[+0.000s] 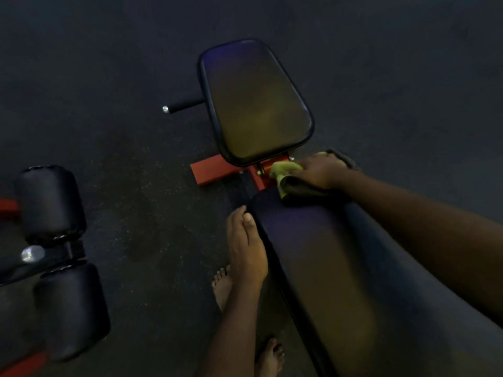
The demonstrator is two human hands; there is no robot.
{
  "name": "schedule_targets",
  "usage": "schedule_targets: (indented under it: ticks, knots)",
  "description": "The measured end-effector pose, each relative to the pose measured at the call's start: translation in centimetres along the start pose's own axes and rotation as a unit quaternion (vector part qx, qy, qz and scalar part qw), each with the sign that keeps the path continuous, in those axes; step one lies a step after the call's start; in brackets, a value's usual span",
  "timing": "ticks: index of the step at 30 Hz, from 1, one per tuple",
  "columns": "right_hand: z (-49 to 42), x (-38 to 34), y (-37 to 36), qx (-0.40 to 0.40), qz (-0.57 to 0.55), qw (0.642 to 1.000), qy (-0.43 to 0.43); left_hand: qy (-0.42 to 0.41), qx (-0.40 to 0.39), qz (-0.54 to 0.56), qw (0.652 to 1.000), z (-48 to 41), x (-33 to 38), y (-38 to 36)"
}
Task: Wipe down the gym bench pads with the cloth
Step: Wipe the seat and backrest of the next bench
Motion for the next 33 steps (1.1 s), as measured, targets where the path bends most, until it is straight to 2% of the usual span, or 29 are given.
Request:
schedule_targets:
  ticks: [2,3,5,7,10,14,17,21,28,33]
  knots:
    - [-0.1,5.3,-0.8,-0.022,-0.087,0.993,-0.074,-0.010,-0.024,-0.022,0.999,-0.1,0.6,-1.9]
    - [0.6,7.1,-1.3,-0.026,-0.174,0.980,-0.095,-0.006,-0.035,-0.036,0.999,-0.1,0.7,-2.7]
    - [2.7,9.6,-2.8,-0.021,-0.344,0.930,-0.126,0.011,-0.047,-0.054,0.997,0.1,0.6,-3.8]
    - [6.1,10.9,-4.1,-0.022,-0.398,0.904,-0.158,0.018,-0.041,-0.069,0.997,0.3,0.6,-4.2]
    - [10.1,12.7,-5.8,-0.023,-0.315,0.926,-0.209,0.019,-0.028,-0.090,0.995,0.4,0.8,-4.2]
    - [8.4,12.2,-5.5,-0.041,-0.293,0.925,-0.238,0.016,-0.028,-0.103,0.994,0.5,0.8,-4.3]
    - [4.2,10.9,-4.2,-0.040,-0.303,0.932,-0.195,0.010,-0.027,-0.101,0.994,0.4,0.6,-4.2]
    - [4.2,10.6,-3.9,-0.052,-0.368,0.917,-0.147,0.008,-0.021,-0.115,0.993,0.2,0.5,-4.3]
    - [12.2,12.8,-6.9,-0.040,-0.396,0.902,-0.168,0.015,-0.016,-0.154,0.988,1.0,1.2,-3.8]
    - [23.3,13.7,-8.7,-0.045,-0.375,0.906,-0.189,0.054,-0.036,-0.198,0.978,5.4,2.3,-3.5]
Point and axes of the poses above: each hand's wrist, its own z-axis away from the middle knuckle, its own y-axis out of the back of the hand, x = y × z, the point moved 9 cm from there along -z, towards the middle knuckle, and after that the axes turned 13 degrees about z, right-handed, at the moved point
